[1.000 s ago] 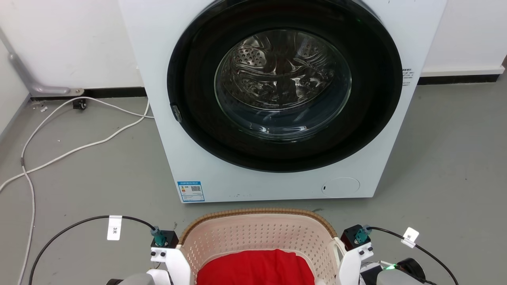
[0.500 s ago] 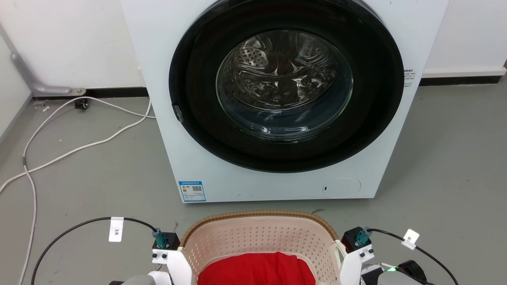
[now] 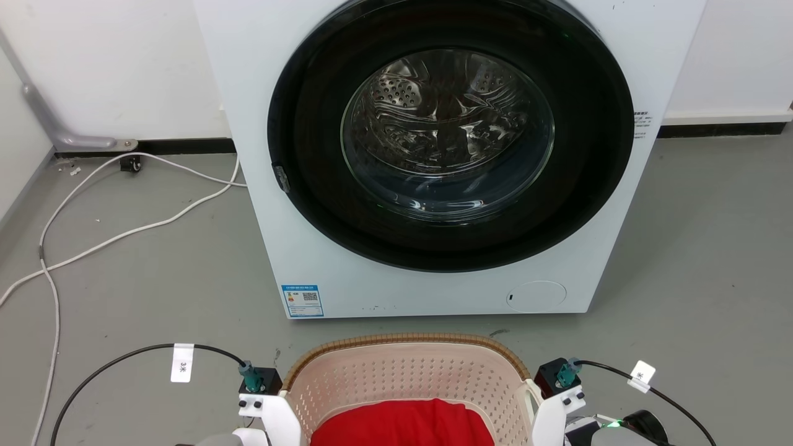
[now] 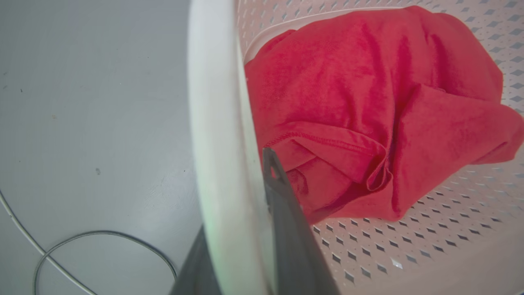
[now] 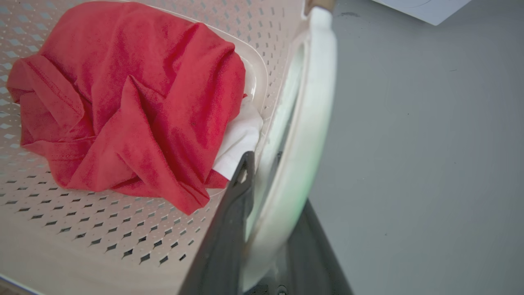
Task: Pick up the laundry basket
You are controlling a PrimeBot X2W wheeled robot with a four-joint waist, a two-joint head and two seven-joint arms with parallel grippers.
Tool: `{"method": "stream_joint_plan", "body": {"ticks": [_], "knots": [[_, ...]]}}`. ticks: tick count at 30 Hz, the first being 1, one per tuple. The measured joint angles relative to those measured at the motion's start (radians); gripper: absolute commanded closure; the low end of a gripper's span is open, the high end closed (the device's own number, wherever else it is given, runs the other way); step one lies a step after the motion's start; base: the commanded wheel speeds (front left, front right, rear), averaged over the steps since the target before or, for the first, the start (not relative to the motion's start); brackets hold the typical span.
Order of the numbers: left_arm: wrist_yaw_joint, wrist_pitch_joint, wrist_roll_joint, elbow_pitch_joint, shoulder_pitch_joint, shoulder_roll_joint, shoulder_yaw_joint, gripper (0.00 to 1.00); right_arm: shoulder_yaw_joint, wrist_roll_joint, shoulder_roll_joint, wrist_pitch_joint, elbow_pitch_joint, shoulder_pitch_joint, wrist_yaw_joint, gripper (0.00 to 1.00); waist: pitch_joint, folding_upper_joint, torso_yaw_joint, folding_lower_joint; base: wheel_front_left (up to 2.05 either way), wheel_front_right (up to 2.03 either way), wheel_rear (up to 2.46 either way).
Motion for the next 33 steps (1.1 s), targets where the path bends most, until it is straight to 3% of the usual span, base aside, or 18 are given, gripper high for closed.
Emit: {"method": "stream_joint_plan", "body": {"ticks": [33], "knots": [[-0.001,-0.014,-0.04,0.001,0.0,0.004,-0.044,1.0,0.019,0.025,0.0,0.002,0.0,0.003,0.0,1.0,0.006,0.0,-0.006,0.0,0.0,0.0,0.0]]}}
